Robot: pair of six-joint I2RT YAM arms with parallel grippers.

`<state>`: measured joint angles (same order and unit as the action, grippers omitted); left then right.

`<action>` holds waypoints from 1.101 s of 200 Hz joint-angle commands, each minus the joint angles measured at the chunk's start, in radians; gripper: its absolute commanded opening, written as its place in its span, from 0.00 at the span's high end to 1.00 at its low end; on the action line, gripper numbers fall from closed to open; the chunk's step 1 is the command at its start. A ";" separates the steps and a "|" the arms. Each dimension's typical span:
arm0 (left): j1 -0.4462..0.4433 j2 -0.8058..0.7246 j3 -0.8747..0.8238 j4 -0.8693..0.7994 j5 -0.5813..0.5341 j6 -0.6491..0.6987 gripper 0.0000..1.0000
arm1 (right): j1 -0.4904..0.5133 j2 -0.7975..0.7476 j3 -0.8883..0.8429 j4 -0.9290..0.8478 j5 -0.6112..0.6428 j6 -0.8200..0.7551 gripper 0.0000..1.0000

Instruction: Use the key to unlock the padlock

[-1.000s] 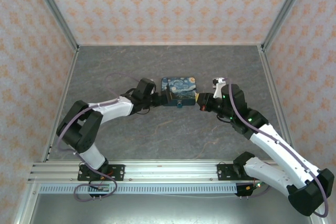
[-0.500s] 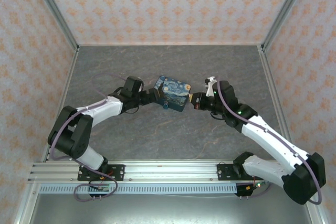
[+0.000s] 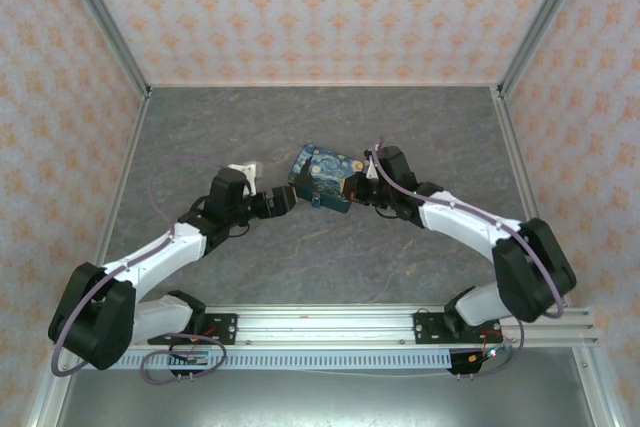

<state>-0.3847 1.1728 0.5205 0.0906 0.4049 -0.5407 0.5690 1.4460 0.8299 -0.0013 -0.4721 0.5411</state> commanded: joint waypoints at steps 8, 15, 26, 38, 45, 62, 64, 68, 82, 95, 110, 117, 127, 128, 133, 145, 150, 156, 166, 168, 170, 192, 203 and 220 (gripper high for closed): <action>-0.012 -0.023 -0.060 0.111 0.058 0.012 0.01 | 0.000 0.088 0.074 0.074 -0.012 -0.025 1.00; -0.013 -0.020 -0.068 0.126 0.065 0.012 0.01 | -0.003 0.108 0.084 0.077 -0.015 -0.033 1.00; -0.016 -0.010 -0.077 0.141 0.072 0.012 0.01 | -0.008 0.137 0.094 0.091 -0.023 -0.040 1.00; -0.016 0.011 -0.076 0.155 0.092 0.019 0.00 | -0.016 0.154 0.095 0.117 -0.034 -0.040 1.00; -0.018 0.026 -0.074 0.164 0.101 0.023 0.00 | -0.021 0.163 0.093 0.130 -0.039 -0.040 1.00; -0.025 0.067 -0.071 0.207 0.122 0.027 0.00 | -0.035 0.175 0.089 0.139 -0.030 -0.044 1.00; -0.027 0.072 -0.071 0.215 0.122 0.028 0.00 | -0.037 0.176 0.088 0.139 -0.030 -0.044 1.00; -0.031 0.083 -0.072 0.229 0.122 0.028 0.00 | -0.039 0.180 0.087 0.138 -0.029 -0.047 1.00; -0.046 0.122 -0.067 0.275 0.120 0.037 0.00 | -0.051 0.193 0.083 0.134 -0.035 -0.060 1.00; -0.061 0.162 -0.054 0.304 0.117 0.048 0.01 | -0.059 0.198 0.078 0.121 -0.031 -0.070 1.00; -0.074 0.204 -0.037 0.331 0.104 0.059 0.03 | -0.061 0.200 0.075 0.093 -0.017 -0.089 1.00; -0.080 0.224 -0.029 0.344 0.099 0.064 0.04 | -0.061 0.202 0.078 0.075 -0.013 -0.099 1.00; -0.085 0.254 -0.016 0.363 0.097 0.069 0.07 | -0.061 0.208 0.081 0.052 -0.007 -0.113 1.00; -0.086 0.258 -0.015 0.365 0.097 0.070 0.07 | -0.061 0.208 0.081 0.050 -0.007 -0.115 1.00; -0.088 0.274 -0.009 0.374 0.097 0.072 0.08 | -0.062 0.212 0.083 0.041 -0.007 -0.121 1.00; -0.092 0.314 0.012 0.389 0.103 0.079 0.10 | -0.061 0.220 0.087 0.020 -0.004 -0.136 1.00; -0.094 0.329 0.021 0.395 0.109 0.082 0.12 | -0.062 0.224 0.089 0.015 -0.004 -0.141 1.00; -0.096 0.349 0.033 0.399 0.116 0.086 0.13 | -0.061 0.227 0.089 0.011 -0.003 -0.146 1.00; -0.101 0.379 0.052 0.406 0.121 0.092 0.15 | -0.061 0.233 0.089 0.006 -0.001 -0.148 1.00; -0.102 0.383 0.055 0.408 0.121 0.094 0.15 | -0.062 0.233 0.089 0.007 -0.003 -0.148 1.00; -0.102 0.389 0.058 0.409 0.121 0.095 0.16 | -0.061 0.235 0.090 0.007 -0.002 -0.148 1.00; -0.112 0.441 0.089 0.430 0.117 0.111 0.18 | -0.061 0.239 0.087 0.012 -0.002 -0.152 1.00; -0.118 0.471 0.108 0.428 0.107 0.127 0.20 | -0.061 0.241 0.088 0.013 0.002 -0.159 1.00; -0.122 0.514 0.120 0.447 0.095 0.135 0.24 | -0.063 0.247 0.093 0.009 0.007 -0.169 1.00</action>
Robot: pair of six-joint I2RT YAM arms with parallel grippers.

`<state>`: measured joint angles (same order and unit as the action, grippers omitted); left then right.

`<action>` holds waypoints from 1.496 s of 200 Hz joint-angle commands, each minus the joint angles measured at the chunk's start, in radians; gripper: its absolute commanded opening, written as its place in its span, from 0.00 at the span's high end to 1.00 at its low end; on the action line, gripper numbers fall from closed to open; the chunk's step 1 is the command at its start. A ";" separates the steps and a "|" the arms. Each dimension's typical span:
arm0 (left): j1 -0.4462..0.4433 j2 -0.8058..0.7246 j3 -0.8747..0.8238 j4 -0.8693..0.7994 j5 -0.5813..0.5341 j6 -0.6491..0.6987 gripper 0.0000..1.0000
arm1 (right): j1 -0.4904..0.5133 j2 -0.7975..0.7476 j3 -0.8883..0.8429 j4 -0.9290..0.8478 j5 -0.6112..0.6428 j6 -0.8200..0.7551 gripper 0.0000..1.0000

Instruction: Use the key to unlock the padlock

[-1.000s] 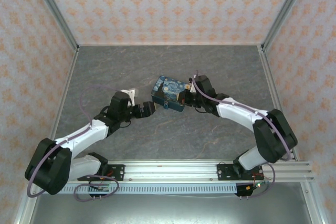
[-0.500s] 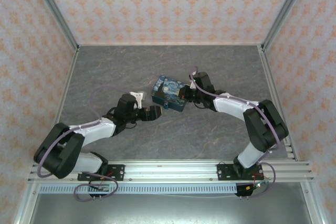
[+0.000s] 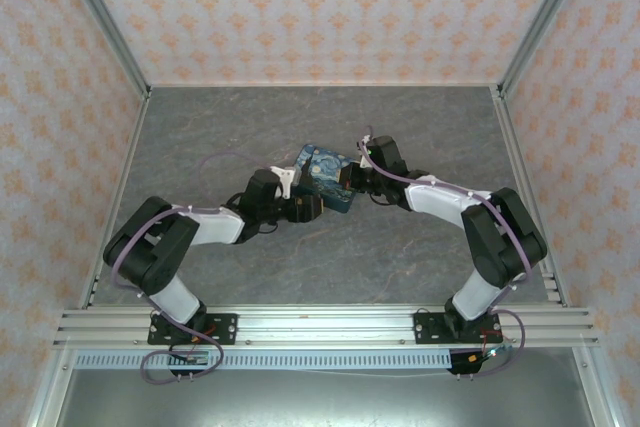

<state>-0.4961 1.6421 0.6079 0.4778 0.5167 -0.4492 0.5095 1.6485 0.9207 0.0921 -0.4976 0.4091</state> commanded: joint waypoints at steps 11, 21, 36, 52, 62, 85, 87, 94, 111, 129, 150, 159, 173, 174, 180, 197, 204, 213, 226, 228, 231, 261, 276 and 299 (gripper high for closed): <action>-0.010 0.068 0.035 0.077 -0.018 0.048 0.25 | -0.003 0.047 0.005 -0.087 0.033 -0.041 1.00; -0.010 0.085 0.043 0.075 -0.020 0.054 0.27 | -0.003 0.048 0.007 -0.087 0.032 -0.043 1.00; -0.013 0.099 0.050 0.076 -0.018 0.075 0.29 | -0.003 0.050 0.008 -0.087 0.035 -0.043 1.00; -0.015 0.102 0.060 0.059 -0.031 0.100 0.30 | -0.002 0.050 0.007 -0.086 0.037 -0.044 1.00; -0.017 0.101 0.068 0.041 -0.043 0.117 0.31 | -0.003 0.050 0.007 -0.085 0.036 -0.045 1.00; -0.018 0.107 0.083 0.016 -0.049 0.148 0.32 | -0.003 0.051 0.007 -0.085 0.037 -0.049 1.00; -0.018 0.108 0.084 0.014 -0.048 0.149 0.32 | -0.003 0.050 0.007 -0.085 0.036 -0.048 1.00; -0.019 0.112 0.087 0.011 -0.047 0.155 0.32 | -0.003 0.051 0.008 -0.085 0.035 -0.050 1.00; -0.021 0.125 0.095 0.008 -0.038 0.159 0.34 | -0.003 0.050 0.007 -0.084 0.034 -0.049 1.00; -0.024 0.144 0.105 0.013 -0.019 0.159 0.38 | -0.003 0.049 0.007 -0.083 0.032 -0.048 1.00; -0.031 0.168 0.117 0.019 -0.003 0.157 0.42 | -0.003 0.045 0.004 -0.083 0.030 -0.046 1.00; -0.035 0.177 0.122 0.025 0.003 0.152 0.43 | -0.003 0.045 0.003 -0.083 0.032 -0.047 1.00; -0.039 0.186 0.123 0.043 0.015 0.137 0.45 | -0.003 0.042 0.003 -0.082 0.030 -0.045 1.00; -0.040 0.187 0.123 0.046 0.015 0.135 0.45 | -0.003 0.041 0.002 -0.083 0.030 -0.045 1.00; -0.042 0.191 0.122 0.056 0.022 0.124 0.45 | -0.003 0.040 0.001 -0.082 0.029 -0.044 1.00; -0.045 0.194 0.118 0.092 0.036 0.091 0.45 | -0.003 0.038 -0.002 -0.075 0.028 -0.039 1.00; -0.049 0.194 0.115 0.106 0.043 0.078 0.45 | -0.003 0.039 -0.005 -0.071 0.025 -0.035 1.00; -0.055 0.194 0.116 0.117 0.050 0.067 0.46 | -0.003 0.038 -0.006 -0.066 0.023 -0.034 1.00; -0.065 0.193 0.120 0.119 0.062 0.059 0.46 | -0.003 0.038 -0.008 -0.060 0.022 -0.030 1.00; -0.066 0.193 0.123 0.119 0.064 0.057 0.46 | -0.003 0.039 -0.008 -0.060 0.020 -0.029 1.00; -0.069 0.193 0.123 0.119 0.066 0.055 0.46 | -0.003 0.038 -0.008 -0.059 0.021 -0.030 1.00; -0.079 0.199 0.133 0.127 0.090 0.027 0.50 | -0.002 0.038 -0.010 -0.054 0.019 -0.026 1.00; -0.079 0.199 0.130 0.132 0.086 0.018 0.51 | -0.003 0.039 -0.010 -0.053 0.017 -0.024 1.00; -0.079 0.199 0.125 0.137 0.052 -0.004 0.52 | -0.003 0.038 -0.011 -0.048 0.014 -0.023 1.00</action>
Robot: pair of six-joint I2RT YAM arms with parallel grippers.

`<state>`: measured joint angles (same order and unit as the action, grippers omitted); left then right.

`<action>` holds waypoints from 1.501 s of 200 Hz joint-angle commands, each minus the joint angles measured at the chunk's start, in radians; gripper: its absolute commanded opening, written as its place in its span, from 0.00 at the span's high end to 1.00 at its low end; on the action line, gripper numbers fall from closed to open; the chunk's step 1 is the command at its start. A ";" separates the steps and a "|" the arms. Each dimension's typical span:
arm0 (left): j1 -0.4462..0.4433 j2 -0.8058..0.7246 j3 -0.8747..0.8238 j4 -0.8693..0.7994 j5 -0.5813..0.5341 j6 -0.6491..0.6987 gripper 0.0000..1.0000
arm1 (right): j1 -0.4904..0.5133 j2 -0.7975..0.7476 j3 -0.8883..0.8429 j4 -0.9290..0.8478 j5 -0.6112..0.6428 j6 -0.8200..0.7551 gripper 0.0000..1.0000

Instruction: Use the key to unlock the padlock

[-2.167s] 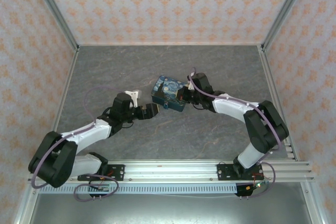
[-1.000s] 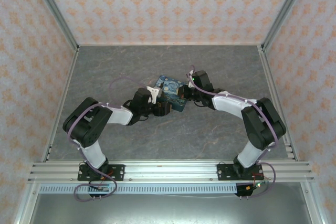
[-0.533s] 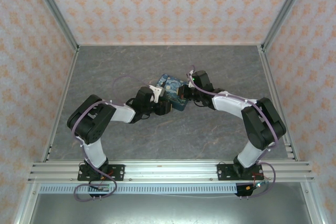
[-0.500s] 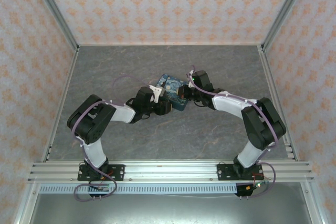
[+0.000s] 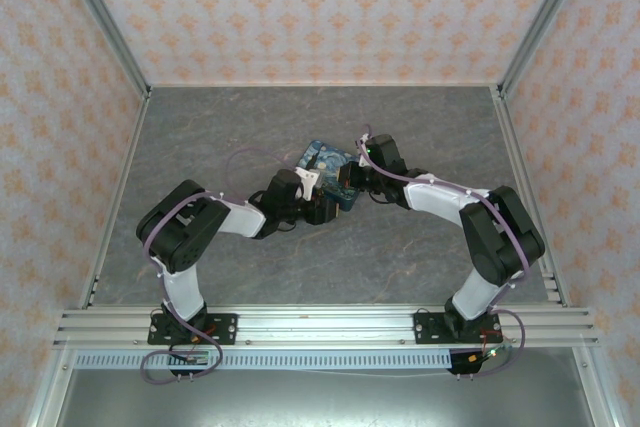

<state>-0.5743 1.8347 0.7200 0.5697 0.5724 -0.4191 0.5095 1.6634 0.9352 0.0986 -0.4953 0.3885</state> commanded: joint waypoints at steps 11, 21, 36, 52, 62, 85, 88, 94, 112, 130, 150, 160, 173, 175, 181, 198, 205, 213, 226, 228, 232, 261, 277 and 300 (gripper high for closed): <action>-0.001 0.008 0.012 0.052 -0.020 -0.046 0.52 | -0.003 0.023 -0.026 -0.050 0.007 0.001 1.00; -0.001 0.009 0.012 0.057 -0.041 -0.059 0.52 | -0.003 0.023 -0.027 -0.049 0.005 0.003 1.00; -0.002 0.011 0.012 0.062 -0.060 -0.070 0.52 | -0.003 0.023 -0.027 -0.046 0.006 0.004 1.00; -0.001 0.008 0.009 0.057 -0.077 -0.069 0.51 | -0.003 0.022 -0.027 -0.048 0.006 0.004 1.00; 0.000 0.000 -0.001 0.057 -0.090 -0.067 0.51 | -0.002 0.021 -0.025 -0.051 0.011 0.001 1.00; 0.002 -0.034 -0.032 0.049 -0.116 -0.058 0.44 | -0.003 0.018 -0.026 -0.058 0.015 -0.001 1.00; 0.002 -0.040 -0.036 0.047 -0.120 -0.057 0.44 | -0.003 0.018 -0.026 -0.058 0.017 -0.001 1.00; 0.004 -0.048 -0.041 0.041 -0.127 -0.054 0.43 | -0.003 0.019 -0.026 -0.058 0.016 -0.001 1.00; 0.010 -0.070 -0.058 0.032 -0.141 -0.051 0.41 | -0.003 0.019 -0.024 -0.058 0.015 -0.002 1.00; 0.017 -0.073 -0.059 0.022 -0.148 -0.051 0.40 | -0.003 0.018 -0.024 -0.055 0.015 -0.002 1.00; 0.022 -0.051 -0.041 0.020 -0.133 -0.051 0.40 | -0.003 0.019 -0.022 -0.054 0.013 -0.002 1.00; 0.022 -0.037 -0.027 0.020 -0.123 -0.053 0.40 | -0.003 0.021 -0.022 -0.054 0.012 -0.002 1.00; 0.022 -0.018 -0.012 0.023 -0.118 -0.055 0.41 | -0.003 0.019 -0.022 -0.053 0.012 -0.002 1.00; 0.022 -0.015 -0.010 0.024 -0.119 -0.056 0.41 | -0.003 0.019 -0.022 -0.053 0.011 -0.002 1.00; 0.021 -0.009 -0.007 0.023 -0.121 -0.056 0.42 | -0.003 0.020 -0.022 -0.053 0.010 -0.002 1.00; 0.021 0.008 0.002 0.020 -0.124 -0.058 0.43 | -0.003 0.018 -0.023 -0.050 0.011 0.002 1.00; 0.022 0.013 0.003 0.022 -0.125 -0.058 0.44 | -0.002 0.017 -0.024 -0.048 0.008 0.001 1.00; 0.021 0.019 0.007 0.021 -0.127 -0.060 0.45 | -0.003 0.017 -0.025 -0.047 0.007 0.004 1.00; 0.020 0.027 0.010 0.025 -0.130 -0.066 0.47 | -0.002 0.016 -0.028 -0.043 0.005 0.007 1.00; 0.020 0.029 0.010 0.025 -0.130 -0.067 0.48 | -0.002 0.017 -0.028 -0.042 0.005 0.006 1.00; 0.020 0.032 0.011 0.025 -0.131 -0.067 0.48 | -0.003 0.017 -0.029 -0.042 0.005 0.009 1.00; 0.019 0.045 0.015 0.034 -0.123 -0.074 0.54 | -0.002 0.018 -0.032 -0.033 0.004 0.015 1.00; 0.016 0.050 0.016 0.042 -0.120 -0.081 0.55 | -0.002 0.018 -0.033 -0.029 0.003 0.017 1.00; 0.015 0.055 0.013 0.061 -0.114 -0.103 0.56 | -0.001 0.019 -0.035 -0.023 0.001 0.022 1.00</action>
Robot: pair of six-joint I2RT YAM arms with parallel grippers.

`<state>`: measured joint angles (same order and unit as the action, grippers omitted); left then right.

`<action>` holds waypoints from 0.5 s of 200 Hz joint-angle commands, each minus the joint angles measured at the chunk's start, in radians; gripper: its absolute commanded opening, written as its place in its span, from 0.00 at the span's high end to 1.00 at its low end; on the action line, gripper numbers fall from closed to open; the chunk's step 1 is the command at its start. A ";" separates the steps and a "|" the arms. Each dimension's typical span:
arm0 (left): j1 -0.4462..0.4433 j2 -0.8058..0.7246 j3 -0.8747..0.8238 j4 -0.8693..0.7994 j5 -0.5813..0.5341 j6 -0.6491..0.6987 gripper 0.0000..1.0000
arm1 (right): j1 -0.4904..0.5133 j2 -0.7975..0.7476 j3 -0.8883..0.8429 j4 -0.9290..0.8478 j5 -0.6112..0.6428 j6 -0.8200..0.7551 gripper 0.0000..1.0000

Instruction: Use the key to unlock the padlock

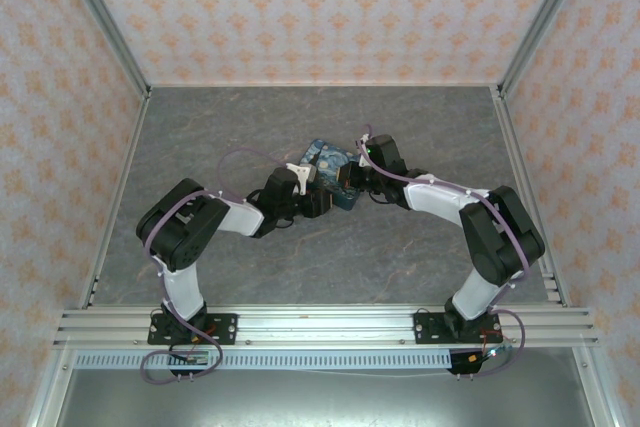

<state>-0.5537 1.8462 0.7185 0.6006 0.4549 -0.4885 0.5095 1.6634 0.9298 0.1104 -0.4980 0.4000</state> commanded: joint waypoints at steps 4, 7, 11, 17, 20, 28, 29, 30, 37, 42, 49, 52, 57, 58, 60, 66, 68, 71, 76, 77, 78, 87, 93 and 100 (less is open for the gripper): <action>-0.007 0.045 0.014 0.035 0.004 -0.037 0.56 | -0.001 0.019 -0.029 -0.033 0.003 0.012 1.00; -0.009 0.045 0.013 0.038 0.004 -0.040 0.56 | -0.001 0.021 -0.029 -0.032 0.002 0.012 1.00; -0.009 0.043 0.013 0.042 0.005 -0.041 0.56 | -0.002 0.022 -0.029 -0.031 0.002 0.014 1.00; -0.009 0.044 0.013 0.045 0.007 -0.040 0.56 | -0.002 0.023 -0.029 -0.030 0.001 0.015 1.00; -0.012 0.044 0.012 0.047 0.007 -0.041 0.56 | -0.001 0.024 -0.029 -0.029 0.002 0.016 1.00; -0.015 0.041 0.013 0.051 0.008 -0.054 0.56 | -0.002 0.024 -0.029 -0.029 0.000 0.017 1.00; -0.014 0.040 0.012 0.053 0.008 -0.061 0.56 | -0.002 0.024 -0.029 -0.029 0.001 0.017 1.00; -0.014 0.040 0.013 0.054 0.008 -0.066 0.56 | -0.002 0.025 -0.029 -0.029 0.001 0.017 1.00; -0.015 0.037 0.012 0.058 0.008 -0.073 0.56 | 0.000 0.025 -0.030 -0.029 0.002 0.019 1.00; -0.018 0.035 0.010 0.061 0.009 -0.075 0.55 | 0.000 0.026 -0.031 -0.028 0.003 0.020 1.00; -0.019 0.031 0.009 0.063 0.006 -0.077 0.54 | 0.001 0.025 -0.031 -0.028 0.003 0.020 1.00; -0.020 0.029 0.009 0.063 0.005 -0.078 0.54 | 0.001 0.025 -0.031 -0.029 0.003 0.020 1.00; -0.021 0.027 0.009 0.062 0.003 -0.079 0.54 | 0.000 0.025 -0.031 -0.029 0.004 0.020 1.00; -0.021 0.026 0.008 0.062 0.002 -0.079 0.54 | 0.000 0.025 -0.031 -0.029 0.005 0.021 1.00; -0.022 0.026 0.008 0.062 0.000 -0.078 0.54 | 0.000 0.025 -0.032 -0.029 0.006 0.022 1.00; -0.024 0.023 0.009 0.061 -0.002 -0.078 0.53 | 0.000 0.024 -0.031 -0.029 0.008 0.021 1.00; -0.024 0.022 0.008 0.059 -0.002 -0.077 0.53 | 0.001 0.024 -0.030 -0.029 0.009 0.022 1.00; -0.024 0.022 0.008 0.058 -0.002 -0.077 0.53 | 0.000 0.024 -0.031 -0.029 0.008 0.022 1.00; -0.025 0.021 0.009 0.056 -0.004 -0.076 0.53 | 0.000 0.024 -0.031 -0.031 0.009 0.023 1.00; -0.025 0.021 0.010 0.056 -0.004 -0.076 0.52 | 0.000 0.024 -0.031 -0.032 0.009 0.023 1.00; -0.026 0.021 0.010 0.056 -0.004 -0.076 0.52 | 0.000 0.024 -0.031 -0.032 0.010 0.023 1.00; -0.029 0.018 0.010 0.056 -0.004 -0.074 0.52 | 0.000 0.025 -0.031 -0.032 0.012 0.023 1.00; -0.031 0.015 0.008 0.052 -0.007 -0.069 0.52 | 0.000 0.025 -0.031 -0.032 0.011 0.024 1.00; -0.035 0.009 0.006 0.042 -0.021 -0.062 0.52 | 0.000 0.025 -0.030 -0.031 0.009 0.024 1.00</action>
<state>-0.5571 1.8530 0.7189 0.6304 0.4515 -0.5434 0.5095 1.6634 0.9249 0.1219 -0.4980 0.4183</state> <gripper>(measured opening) 0.477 0.045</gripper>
